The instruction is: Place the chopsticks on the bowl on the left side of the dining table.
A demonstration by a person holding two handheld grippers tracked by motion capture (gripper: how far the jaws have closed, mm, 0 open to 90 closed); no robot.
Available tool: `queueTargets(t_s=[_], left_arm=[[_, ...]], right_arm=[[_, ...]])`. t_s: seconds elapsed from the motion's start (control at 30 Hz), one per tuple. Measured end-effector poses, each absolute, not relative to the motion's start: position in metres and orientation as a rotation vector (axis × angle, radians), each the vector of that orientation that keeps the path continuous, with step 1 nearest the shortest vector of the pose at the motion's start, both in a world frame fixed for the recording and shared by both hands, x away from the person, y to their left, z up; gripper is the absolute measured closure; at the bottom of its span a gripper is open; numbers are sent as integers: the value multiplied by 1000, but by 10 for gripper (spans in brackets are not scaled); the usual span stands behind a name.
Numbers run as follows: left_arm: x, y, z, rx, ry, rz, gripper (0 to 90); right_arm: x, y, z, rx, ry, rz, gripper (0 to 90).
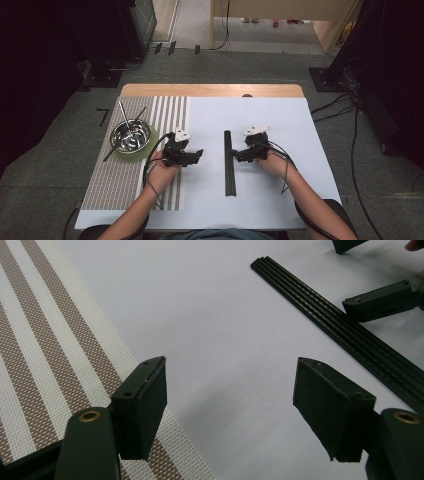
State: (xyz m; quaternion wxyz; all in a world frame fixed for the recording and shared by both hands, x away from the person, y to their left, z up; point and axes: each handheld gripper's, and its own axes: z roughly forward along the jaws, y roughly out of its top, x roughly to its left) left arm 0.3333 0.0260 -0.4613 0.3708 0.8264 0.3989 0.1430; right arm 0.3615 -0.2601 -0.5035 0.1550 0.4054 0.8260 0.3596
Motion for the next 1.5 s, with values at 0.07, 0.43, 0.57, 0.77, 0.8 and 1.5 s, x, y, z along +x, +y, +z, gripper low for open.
queueTargets(t_s=[0.07,0.43,0.57,0.77,0.8,1.5], left_arm=[[333,25,-462,2114,1022,361,298],[328,16,-465,2118,994,370,284],[327,12,-467,2125,985,368,278],[325,7,-469,2134,958,372,277],[324,7,-470,2134,954,370,277],[316,-9,-477,2131,905,310,259]], right_arm=[[361,-260,-503,1162,2367,1029,33],[362,-260,-504,1160,2365,1031,33],[362,-260,-504,1160,2365,1031,33],[362,-260,-504,1159,2366,1031,33],[362,-260,-504,1159,2366,1031,33],[362,-260,-504,1158,2366,1030,33]])
